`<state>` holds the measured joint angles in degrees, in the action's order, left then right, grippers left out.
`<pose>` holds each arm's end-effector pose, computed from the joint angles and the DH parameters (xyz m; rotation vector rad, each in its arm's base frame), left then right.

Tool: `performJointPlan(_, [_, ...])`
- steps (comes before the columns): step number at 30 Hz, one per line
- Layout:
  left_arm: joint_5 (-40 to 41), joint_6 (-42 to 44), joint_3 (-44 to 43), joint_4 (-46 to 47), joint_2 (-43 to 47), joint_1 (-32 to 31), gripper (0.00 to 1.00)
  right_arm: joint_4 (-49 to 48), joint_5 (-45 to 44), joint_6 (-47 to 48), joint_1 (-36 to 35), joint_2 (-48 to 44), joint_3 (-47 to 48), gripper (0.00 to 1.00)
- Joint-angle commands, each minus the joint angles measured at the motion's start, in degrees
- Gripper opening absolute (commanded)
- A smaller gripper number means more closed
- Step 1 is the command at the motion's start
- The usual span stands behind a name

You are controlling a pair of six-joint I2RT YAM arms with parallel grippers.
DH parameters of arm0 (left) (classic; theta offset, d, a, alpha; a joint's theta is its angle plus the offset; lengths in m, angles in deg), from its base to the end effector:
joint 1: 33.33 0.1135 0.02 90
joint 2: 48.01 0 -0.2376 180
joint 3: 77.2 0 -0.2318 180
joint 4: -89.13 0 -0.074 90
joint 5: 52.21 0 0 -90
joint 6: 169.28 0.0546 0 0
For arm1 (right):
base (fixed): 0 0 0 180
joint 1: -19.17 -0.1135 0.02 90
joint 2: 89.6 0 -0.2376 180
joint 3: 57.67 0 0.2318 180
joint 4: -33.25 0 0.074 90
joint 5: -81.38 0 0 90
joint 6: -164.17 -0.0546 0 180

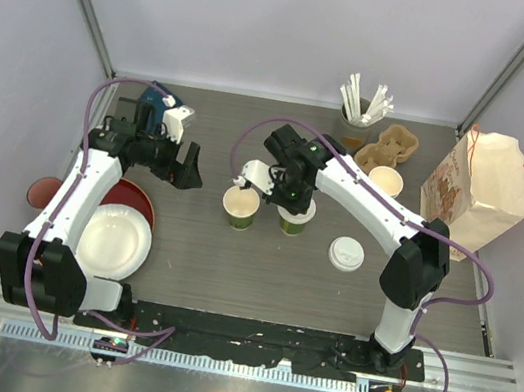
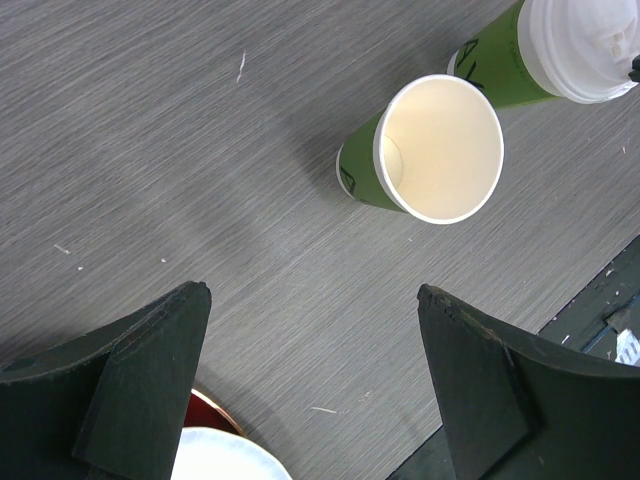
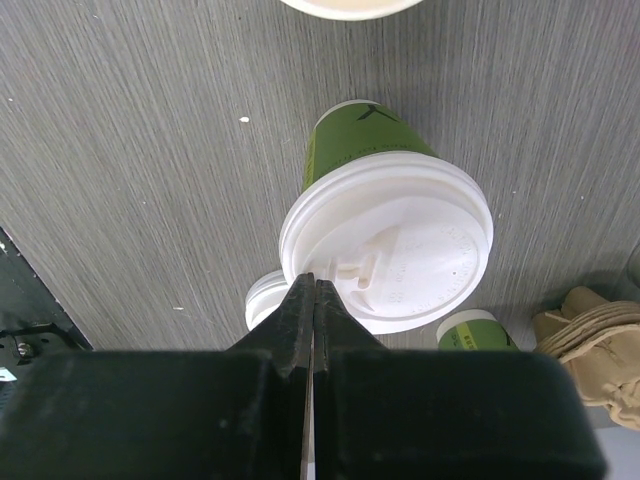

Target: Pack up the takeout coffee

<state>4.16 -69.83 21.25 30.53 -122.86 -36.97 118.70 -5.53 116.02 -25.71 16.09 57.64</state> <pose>0.2594 -0.0468 0.2759 0.5161 2.3276 -0.6742 0.2419 0.2450 0.2564 -1.9946 2.0977 0.0876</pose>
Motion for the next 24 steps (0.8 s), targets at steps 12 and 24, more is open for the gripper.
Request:
performJointPlan(12, [-0.39, 0.3, -0.78, 0.35, 0.93, -0.14, 0.9, 0.3, -1.16, -0.36, 0.23, 0.66, 1.11, 0.01])
performJointPlan(24, [-0.3, 0.57, -0.69, 0.35, 1.02, -0.14, 0.9, -0.05, -1.86, -0.36, 0.24, 0.48, 0.41, 0.01])
